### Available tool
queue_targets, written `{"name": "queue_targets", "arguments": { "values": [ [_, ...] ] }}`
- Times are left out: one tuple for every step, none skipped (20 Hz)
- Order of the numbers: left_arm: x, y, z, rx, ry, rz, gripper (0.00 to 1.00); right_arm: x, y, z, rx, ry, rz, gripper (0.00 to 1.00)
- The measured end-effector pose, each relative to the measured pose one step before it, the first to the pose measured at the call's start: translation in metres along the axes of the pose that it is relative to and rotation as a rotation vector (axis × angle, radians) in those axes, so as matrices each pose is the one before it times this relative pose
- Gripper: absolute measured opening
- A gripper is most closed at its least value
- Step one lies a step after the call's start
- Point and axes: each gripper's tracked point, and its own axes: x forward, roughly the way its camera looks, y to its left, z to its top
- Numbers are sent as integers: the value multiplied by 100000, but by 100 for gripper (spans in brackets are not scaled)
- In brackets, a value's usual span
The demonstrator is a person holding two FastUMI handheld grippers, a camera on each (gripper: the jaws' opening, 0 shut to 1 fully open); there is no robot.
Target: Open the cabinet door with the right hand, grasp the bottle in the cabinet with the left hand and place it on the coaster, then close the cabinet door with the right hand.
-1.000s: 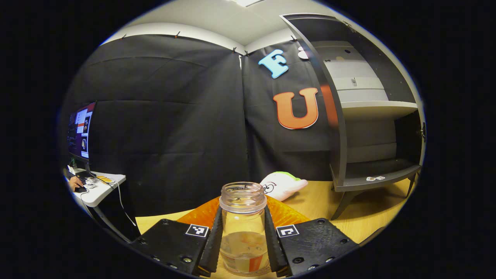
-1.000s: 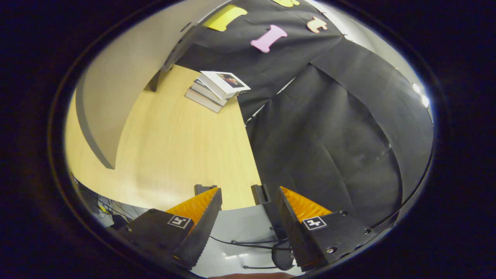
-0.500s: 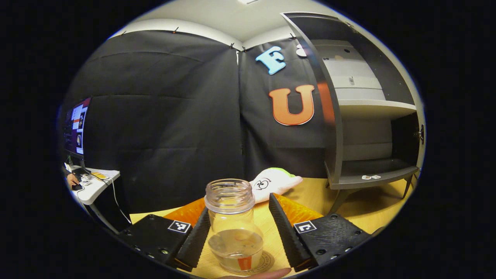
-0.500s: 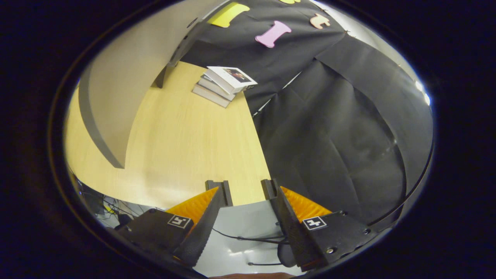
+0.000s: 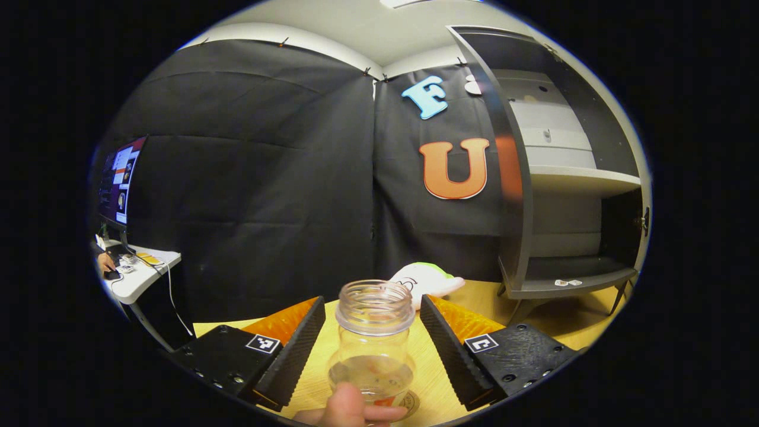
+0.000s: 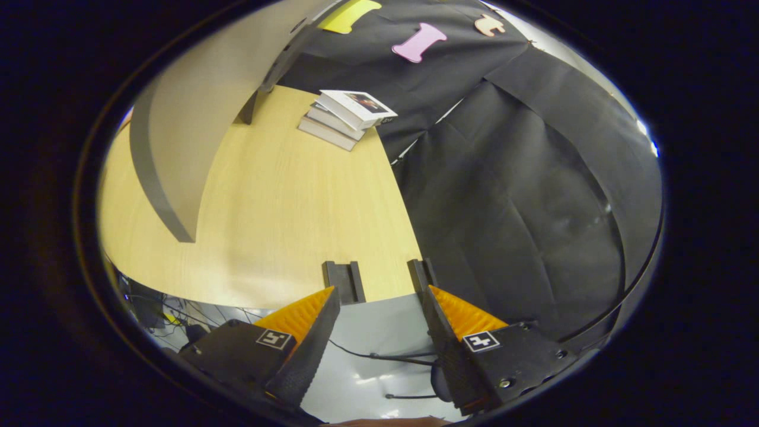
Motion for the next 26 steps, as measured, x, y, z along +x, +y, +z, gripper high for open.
{"name": "queue_targets", "arguments": {
  "values": [
    [-95,153,532,-46,-307,-290,97,92,30,-223,382,266,142,90],
    [-105,116,691,469,-1093,13,96,129,98,-277,431,446,91,93],
    [16,-21,756,1092,-1258,-444,95,35,146,-519,259,1480,-336,90],
    [-81,-92,823,1635,-1262,-764,95,-89,173,-548,786,1427,171,90],
    [-163,105,954,1901,-1391,-755,95,-35,281,-331,1222,428,759,90],
    [-184,-37,1187,1111,-1719,-1108,95,-94,125,-408,743,787,409,90],
    [-74,96,1325,1065,-1781,-527,95,1,120,-489,624,971,590,90],
    [-195,-141,1385,512,-1473,-1554,95,-166,141,-219,1010,448,795,90],
    [-145,-196,1526,606,-1495,-1130,95,-56,52,34,1396,-285,700,90],
    [-197,-131,1458,25,-928,-922,95,-136,35,77,1233,-659,903,90],
    [-362,-500,1404,-858,-489,-1643,95,-75,367,-145,912,142,2454,90],
    [-297,-612,1934,-414,-736,-1940,95,-250,231,-132,1919,426,2447,90],
    [-218,-576,1703,186,-1225,-2592,95,-295,177,76,3332,-268,2357,90],
    [-271,-376,2392,630,-2694,-1252,95,-368,20,91,3847,-231,2038,90],
    [-56,-232,2425,565,-2948,-854,95,-243,-49,109,3938,-301,1931,90],
    [-25,-519,2508,-52,-2643,-1735,95,-326,-144,427,4108,-1388,1755,90],
    [-162,-512,2912,-650,-3040,-1702,94,-331,-260,793,2647,-2435,1419,90],
    [-82,-639,2646,-1646,-2288,-2020,94,-978,-413,1439,1707,-5360,745,90],
    [-211,-1121,2268,-1346,-2567,-2842,94,-930,-489,1922,1313,-8174,-247,93],
    [-170,-847,2482,-351,-2427,-2481,95,-963,-532,2605,669,-9055,-554,90],
    [-26,-812,1968,293,-2532,-2982,95,-768,-658,2725,312,-8180,-267,90],
    [-222,-984,1869,920,-2379,-2208,95,-685,-361,2338,969,-6695,1054,90],
    [-392,-816,1447,1165,-2049,-2218,95,-568,-117,2077,1438,-4881,1678,89],
    [-234,-1287,1284,902,-1590,-2775,95,-424,-405,1711,1654,-2771,664,90],
    [-86,-1219,1013,465,-604,-2497,94,-509,-651,1487,2263,-1631,121,90],
    [-304,-1594,300,-950,1440,-2955,94,-351,-338,1722,3444,-2193,1237,90]
  ]
}}
